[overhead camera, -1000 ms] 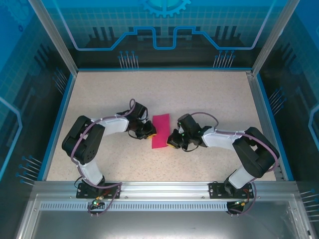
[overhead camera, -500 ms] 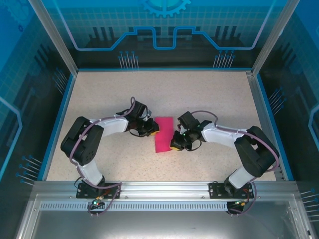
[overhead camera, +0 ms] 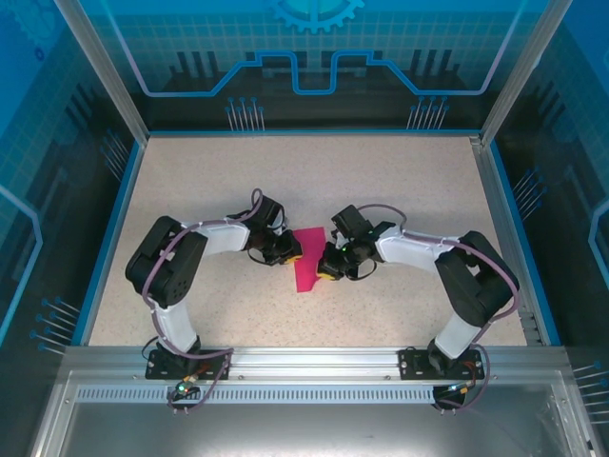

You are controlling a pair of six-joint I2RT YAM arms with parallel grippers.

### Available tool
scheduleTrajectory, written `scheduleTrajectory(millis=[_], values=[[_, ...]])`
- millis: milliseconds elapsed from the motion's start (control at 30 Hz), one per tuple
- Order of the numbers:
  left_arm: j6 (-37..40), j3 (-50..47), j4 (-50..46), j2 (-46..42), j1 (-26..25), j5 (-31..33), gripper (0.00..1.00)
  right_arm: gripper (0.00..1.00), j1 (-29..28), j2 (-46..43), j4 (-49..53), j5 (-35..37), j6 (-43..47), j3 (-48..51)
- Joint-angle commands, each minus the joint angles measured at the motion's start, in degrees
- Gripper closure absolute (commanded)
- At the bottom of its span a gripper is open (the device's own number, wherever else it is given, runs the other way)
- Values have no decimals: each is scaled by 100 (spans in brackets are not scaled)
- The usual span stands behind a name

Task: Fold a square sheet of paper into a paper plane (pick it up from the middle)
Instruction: Third fold the triangle at the center of the table.

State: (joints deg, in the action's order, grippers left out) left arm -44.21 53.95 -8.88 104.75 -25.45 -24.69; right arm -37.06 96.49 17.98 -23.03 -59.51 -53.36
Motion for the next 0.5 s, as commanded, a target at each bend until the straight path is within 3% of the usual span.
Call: scheduleTrajectory(millis=[0, 467], values=[[190, 202, -290, 96, -12, 70, 86, 99, 36, 139, -221, -156, -99, -226], [205, 330, -515, -481, -8, 204, 86, 99, -38, 814, -494, -183, 0, -710]])
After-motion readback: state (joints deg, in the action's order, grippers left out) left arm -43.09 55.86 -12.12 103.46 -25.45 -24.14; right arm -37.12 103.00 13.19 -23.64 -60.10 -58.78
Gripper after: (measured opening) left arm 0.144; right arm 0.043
